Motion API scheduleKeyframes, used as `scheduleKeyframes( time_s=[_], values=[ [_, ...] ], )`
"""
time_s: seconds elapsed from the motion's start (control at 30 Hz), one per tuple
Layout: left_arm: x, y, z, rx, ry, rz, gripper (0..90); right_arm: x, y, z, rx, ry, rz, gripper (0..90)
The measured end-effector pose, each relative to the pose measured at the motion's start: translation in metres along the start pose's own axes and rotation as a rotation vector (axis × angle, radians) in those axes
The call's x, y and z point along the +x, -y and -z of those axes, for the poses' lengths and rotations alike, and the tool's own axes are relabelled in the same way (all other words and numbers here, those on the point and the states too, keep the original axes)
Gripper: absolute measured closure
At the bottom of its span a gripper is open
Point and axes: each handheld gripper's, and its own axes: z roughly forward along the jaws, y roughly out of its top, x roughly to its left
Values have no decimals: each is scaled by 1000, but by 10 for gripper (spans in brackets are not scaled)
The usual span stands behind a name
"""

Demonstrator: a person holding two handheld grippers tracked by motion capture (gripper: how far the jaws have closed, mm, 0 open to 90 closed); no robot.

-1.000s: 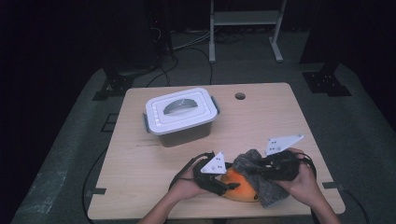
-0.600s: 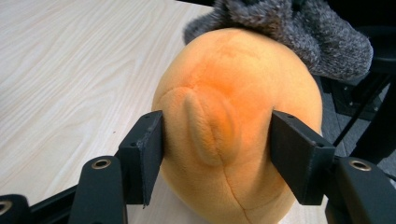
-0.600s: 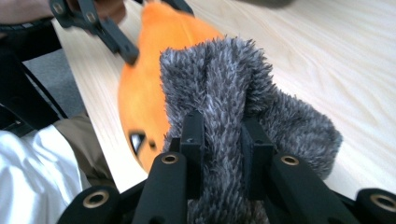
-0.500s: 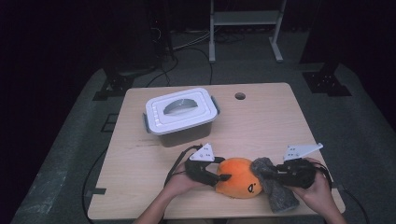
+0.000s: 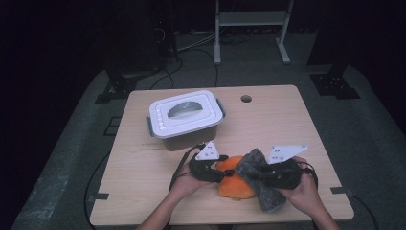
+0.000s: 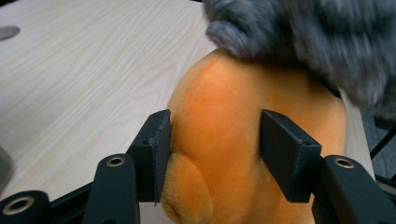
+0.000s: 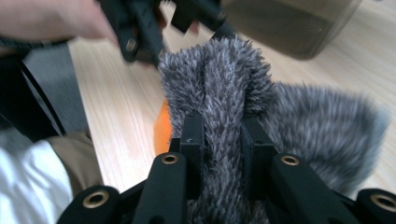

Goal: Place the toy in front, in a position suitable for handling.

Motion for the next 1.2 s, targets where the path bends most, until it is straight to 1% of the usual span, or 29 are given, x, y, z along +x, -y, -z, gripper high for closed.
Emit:
scheduleKeyframes(
  time_s=[0.03,0.07,0.1,0.2,0.3,0.37,0.43,0.53,0.63,0.67,0.7,0.77,0.83,0.9,0.97,1.03,1.1,1.2],
  values=[
    [0,1,0,-3,2,0,446,2,2,-3,4,3,5,737],
    [0,1,0,-6,5,2,446,1,9,-3,-3,-4,-12,741],
    [0,1,0,-7,3,3,446,1,9,-3,-3,-4,-12,741],
    [1,0,-1,-7,7,6,446,-6,25,5,-5,2,-54,745],
    [0,-1,-3,-13,11,12,443,-12,41,14,16,28,-94,746],
    [-2,-3,-4,-10,6,1,440,-11,46,19,17,43,-103,747],
    [-4,-5,-6,-8,-2,-2,434,-5,43,22,2,43,-85,747],
    [-2,-6,-8,1,-9,2,430,7,29,16,-18,23,-29,747],
    [2,-3,-7,-1,-8,27,429,17,18,3,4,13,34,746],
    [3,-2,-6,-2,-5,30,428,18,17,-1,17,14,45,746],
    [4,-1,-6,-7,-2,32,429,18,18,-4,25,10,45,746],
    [4,-2,-5,-5,1,23,429,14,25,-4,24,-1,31,747],
    [3,-2,-5,-4,3,20,428,9,36,1,24,0,0,747],
    [4,-2,-5,-4,6,20,428,5,46,7,38,11,-25,747],
    [2,-2,-6,-12,13,25,428,0,58,13,62,26,-64,746],
    [1,-2,-5,-8,13,12,426,-7,66,19,64,34,-97,746],
    [0,-2,-5,-12,18,5,425,-12,67,27,33,33,-129,745],
    [-2,-2,-4,-17,35,-22,421,-20,56,35,-30,32,-149,745]
  ],
)
